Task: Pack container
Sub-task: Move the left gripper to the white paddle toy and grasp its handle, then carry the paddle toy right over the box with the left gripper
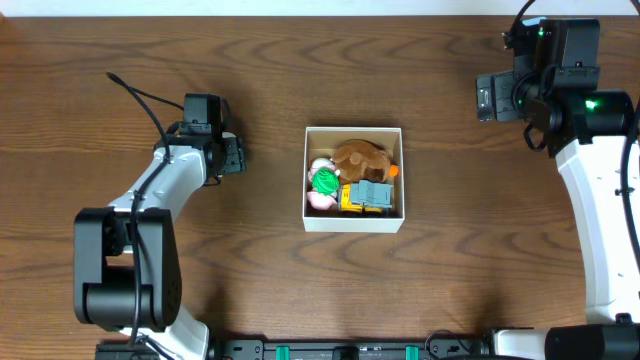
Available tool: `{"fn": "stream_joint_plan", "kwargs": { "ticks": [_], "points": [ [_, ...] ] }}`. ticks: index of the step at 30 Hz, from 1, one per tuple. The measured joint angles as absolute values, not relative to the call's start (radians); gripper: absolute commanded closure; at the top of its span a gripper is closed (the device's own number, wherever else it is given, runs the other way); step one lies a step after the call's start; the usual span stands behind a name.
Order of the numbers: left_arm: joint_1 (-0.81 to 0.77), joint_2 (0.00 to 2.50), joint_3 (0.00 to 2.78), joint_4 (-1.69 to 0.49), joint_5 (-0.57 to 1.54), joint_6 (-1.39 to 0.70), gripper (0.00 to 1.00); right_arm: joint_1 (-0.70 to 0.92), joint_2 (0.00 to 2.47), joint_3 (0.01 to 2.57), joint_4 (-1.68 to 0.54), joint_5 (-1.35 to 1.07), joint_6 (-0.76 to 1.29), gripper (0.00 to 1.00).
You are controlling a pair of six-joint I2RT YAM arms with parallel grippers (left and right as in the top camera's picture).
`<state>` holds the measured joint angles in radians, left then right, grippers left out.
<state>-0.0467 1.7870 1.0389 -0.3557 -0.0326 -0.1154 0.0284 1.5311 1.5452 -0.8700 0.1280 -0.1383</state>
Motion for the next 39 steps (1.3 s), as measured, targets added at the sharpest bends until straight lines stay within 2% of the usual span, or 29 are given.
{"fn": "stream_joint_plan", "kwargs": {
  "ticks": [17,19,20,22,28,29,33,39],
  "points": [
    [-0.047,1.845,1.039,-0.332,-0.032,-0.104,0.36,0.028,1.531,1.545,-0.870,0.128,-0.138,0.01],
    [-0.047,1.853,1.039,-0.323,-0.029,-0.104,0.46,0.028,1.531,1.545,-0.870,0.128,-0.138,0.01],
    [-0.047,1.854,1.039,-0.320,-0.029,-0.108,0.58,0.028,1.531,1.545,-0.870,0.128,-0.138,0.01],
    [-0.047,1.855,1.039,-0.318,-0.030,-0.106,0.74,0.028,1.531,1.545,-0.870,0.128,-0.138,0.01],
    [-0.047,1.855,1.039,-0.319,-0.029,-0.102,0.81,0.028,1.531,1.545,-0.870,0.128,-0.138,0.01],
    [-0.047,1.855,1.039,-0.319,-0.029,-0.101,0.86,0.028,1.531,1.545,-0.870,0.128,-0.138,0.01],
    [-0.047,1.847,1.039,-0.326,-0.030,-0.103,0.93,0.028,1.531,1.545,-0.870,0.128,-0.138,0.01],
    [-0.053,1.683,1.039,-0.360,-0.030,-0.101,0.94,0.028,1.531,1.545,-0.870,0.128,-0.138,0.01]
  ]
}}
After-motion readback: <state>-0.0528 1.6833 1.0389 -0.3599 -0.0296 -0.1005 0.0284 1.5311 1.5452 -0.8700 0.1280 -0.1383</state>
